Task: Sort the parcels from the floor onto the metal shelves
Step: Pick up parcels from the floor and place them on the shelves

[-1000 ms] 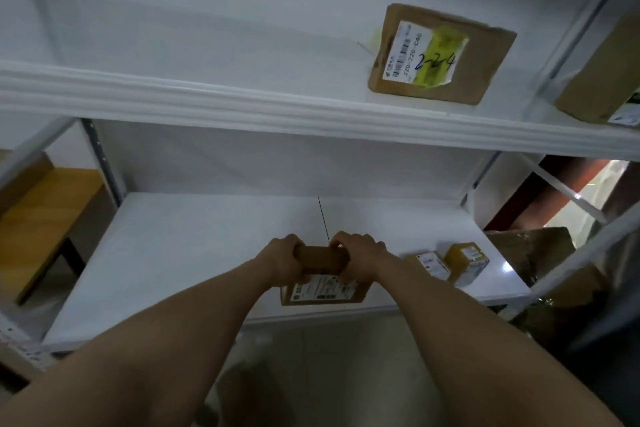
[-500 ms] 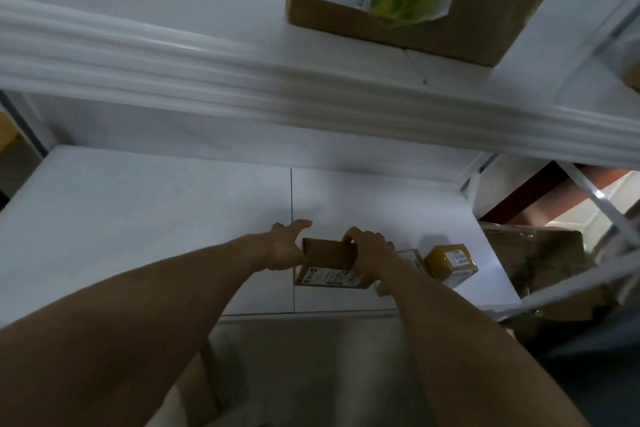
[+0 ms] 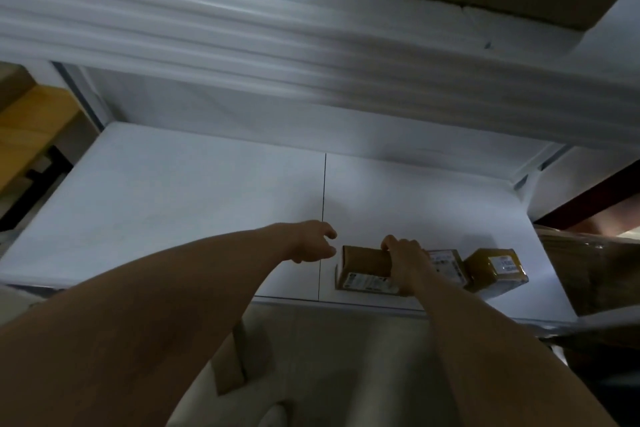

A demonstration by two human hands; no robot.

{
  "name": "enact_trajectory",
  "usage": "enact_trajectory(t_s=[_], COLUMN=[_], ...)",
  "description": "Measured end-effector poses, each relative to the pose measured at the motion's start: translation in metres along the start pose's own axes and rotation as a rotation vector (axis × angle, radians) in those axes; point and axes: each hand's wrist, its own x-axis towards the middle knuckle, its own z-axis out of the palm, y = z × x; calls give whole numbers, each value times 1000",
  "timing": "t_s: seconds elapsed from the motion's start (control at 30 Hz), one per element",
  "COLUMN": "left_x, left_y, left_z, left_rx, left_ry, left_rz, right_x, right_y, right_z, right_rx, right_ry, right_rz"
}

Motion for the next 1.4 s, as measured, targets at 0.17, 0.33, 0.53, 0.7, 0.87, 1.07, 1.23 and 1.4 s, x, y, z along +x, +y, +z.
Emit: enact_trajectory(t_s=[0.17,0.33,0.53,0.7,0.87,1.07,1.23,1.4], left_x=[-2,-10,-33,-66,-120,-199,-276,-334], left_y=[3,1,-7,-33,-82,-176,-294,-403], left_z=[0,0,-6,-13,-22,-32,-21,11], left_rx=[-8,-30,-18,-4,-49,-139,-229,-422], left_ry=[4,-12,2,-5,58,228,299,379], left_rz=[1,-19,-29,-51,-62,-99,-210,-387], right_x=[-1,-3,-13,-39,-71,-113,-162,-202], right_y=[2,-6,-44,-103,-181,-279,-390,-489], right_z=[6,2,-29,-46,-53,-36,8,75], right_rx=[-63,-90,-97,111,99,59,28,113], right_ry=[-16,-22,-112,-63,-108,-127,-117,-231], right_rz=[-14,-13,-53,-130,-213,-251,-398,-534])
